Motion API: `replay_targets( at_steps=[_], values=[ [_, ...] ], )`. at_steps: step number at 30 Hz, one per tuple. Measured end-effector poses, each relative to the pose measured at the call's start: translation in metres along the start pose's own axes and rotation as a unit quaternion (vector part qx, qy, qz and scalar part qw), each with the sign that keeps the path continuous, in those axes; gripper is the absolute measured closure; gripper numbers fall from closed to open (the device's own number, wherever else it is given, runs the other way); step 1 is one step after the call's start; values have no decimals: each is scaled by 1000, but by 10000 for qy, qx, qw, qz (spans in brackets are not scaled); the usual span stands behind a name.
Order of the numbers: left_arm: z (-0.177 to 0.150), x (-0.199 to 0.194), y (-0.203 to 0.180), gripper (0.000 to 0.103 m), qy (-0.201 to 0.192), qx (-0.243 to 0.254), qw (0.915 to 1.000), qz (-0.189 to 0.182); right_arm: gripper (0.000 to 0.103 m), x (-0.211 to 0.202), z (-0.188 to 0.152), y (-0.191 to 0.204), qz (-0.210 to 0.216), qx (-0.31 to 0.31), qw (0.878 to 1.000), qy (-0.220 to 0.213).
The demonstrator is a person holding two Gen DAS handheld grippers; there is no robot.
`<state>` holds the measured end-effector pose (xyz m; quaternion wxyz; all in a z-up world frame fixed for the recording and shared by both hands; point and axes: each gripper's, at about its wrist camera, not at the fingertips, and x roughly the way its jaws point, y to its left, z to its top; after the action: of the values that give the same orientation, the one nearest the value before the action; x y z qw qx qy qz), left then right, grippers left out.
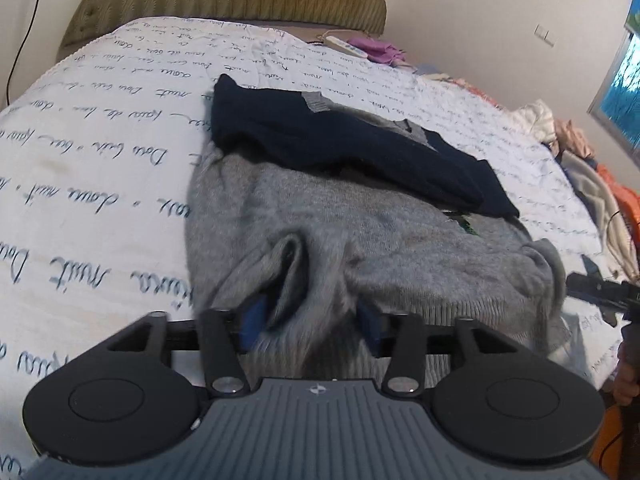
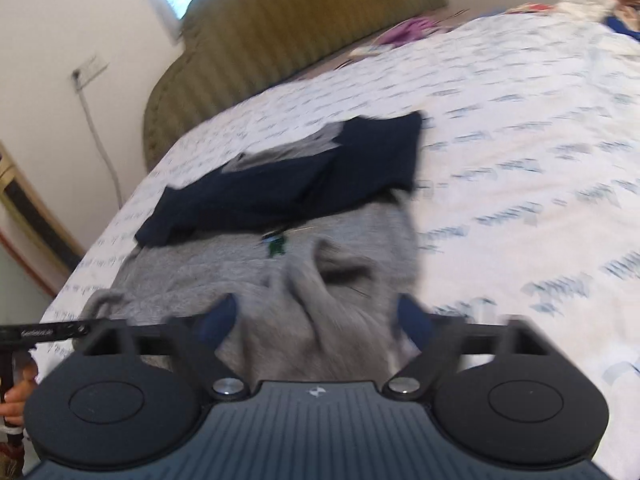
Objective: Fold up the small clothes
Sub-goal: 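Lift the hem with both grippers and fold it toward the collar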
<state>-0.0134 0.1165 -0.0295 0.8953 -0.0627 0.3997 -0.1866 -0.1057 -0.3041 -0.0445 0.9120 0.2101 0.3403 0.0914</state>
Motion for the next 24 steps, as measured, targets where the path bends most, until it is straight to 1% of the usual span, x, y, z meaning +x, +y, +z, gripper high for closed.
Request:
replay_targets(
  at_steps=[3,4,7,9,11,12,13,14,15,16,17,18,19,22,24],
  values=[
    [-10,-5,7,39,12,-88,9999,-72,12,-9,-11,-11,-50,202,9998,75],
    [-13,-5,11,37,56,-216,9997,-120,12,-8,-15,-13,-52,281,9995,117],
    [-23,-3,19,37,172,-577,9976,-345,12,3,-25,-7,10,356,9990,284],
    [-26,-4,19,37,99,-539,9979,-352,12,11,-31,8,39,139,9993,342],
    [-27,-3,15,38,90,-505,9982,-324,12,17,-38,28,-127,-254,9991,330],
    [-29,-3,12,40,117,-470,9981,-375,12,20,-42,37,-211,-448,9983,323],
    [-30,-4,8,49,131,-399,9983,-408,15,23,-46,46,-268,-647,9970,329],
    [-32,-5,5,55,151,-321,9985,-413,20,25,-50,54,-342,-868,9952,311],
    [-35,-6,4,71,171,-277,9986,-409,39,27,-55,62,-507,-1114,9921,273],
    [-38,-7,3,93,182,-282,9986,-399,51,29,-59,68,-710,-1349,9880,229],
    [-39,-7,3,98,213,-314,9984,-429,56,28,-61,71,-772,-1434,9865,171],
    [-40,-8,4,99,224,-346,9982,-432,74,26,-61,69,-692,-1356,9882,151],
    [-39,-10,3,99,198,-336,9984,-407,86,24,-59,65,-595,-1218,9907,149],
    [-36,-22,-8,100,-31,-138,9996,-259,89,14,-55,55,-374,-918,9951,26],
    [-31,-33,-18,100,-193,-25,9995,-260,89,4,-54,54,-231,-840,9961,-100]
  ],
)
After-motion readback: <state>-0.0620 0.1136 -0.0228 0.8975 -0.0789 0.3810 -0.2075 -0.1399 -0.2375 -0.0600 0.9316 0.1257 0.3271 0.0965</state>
